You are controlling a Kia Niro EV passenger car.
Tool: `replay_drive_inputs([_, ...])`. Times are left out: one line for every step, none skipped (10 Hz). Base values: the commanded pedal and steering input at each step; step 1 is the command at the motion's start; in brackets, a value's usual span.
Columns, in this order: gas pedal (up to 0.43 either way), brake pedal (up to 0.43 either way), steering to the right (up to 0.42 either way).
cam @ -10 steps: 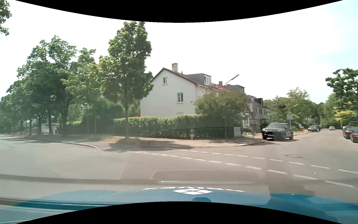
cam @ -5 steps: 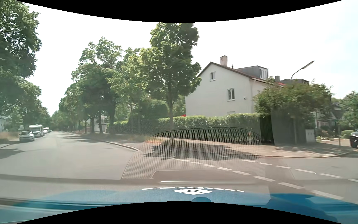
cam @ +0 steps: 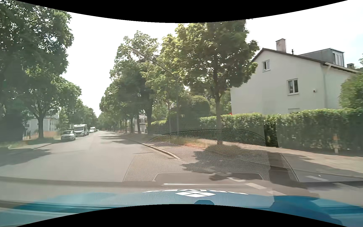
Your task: Follow the waypoints while adhering to traffic rules and regulations
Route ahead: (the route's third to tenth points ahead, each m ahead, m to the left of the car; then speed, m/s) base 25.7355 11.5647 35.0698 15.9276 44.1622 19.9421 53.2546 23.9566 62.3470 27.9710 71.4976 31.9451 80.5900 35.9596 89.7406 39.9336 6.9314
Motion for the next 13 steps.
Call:
replay_drive_inputs([0.390, 0.000, -0.260])
replay_drive_inputs([0.378, 0.000, -0.243])
replay_drive_inputs([0.370, 0.000, -0.218])
replay_drive_inputs([0.339, 0.000, -0.191])
replay_drive_inputs([0.319, 0.000, -0.174])
replay_drive_inputs([0.311, 0.000, -0.150])
replay_drive_inputs([0.299, 0.000, -0.126])
replay_drive_inputs([0.299, 0.000, -0.118])
replay_drive_inputs([0.299, 0.000, -0.113])
replay_drive_inputs([0.268, 0.000, -0.109])
replay_drive_inputs([0.260, 0.000, -0.109])
replay_drive_inputs([0.248, 0.000, -0.104])
replay_drive_inputs([0.248, 0.000, -0.096])
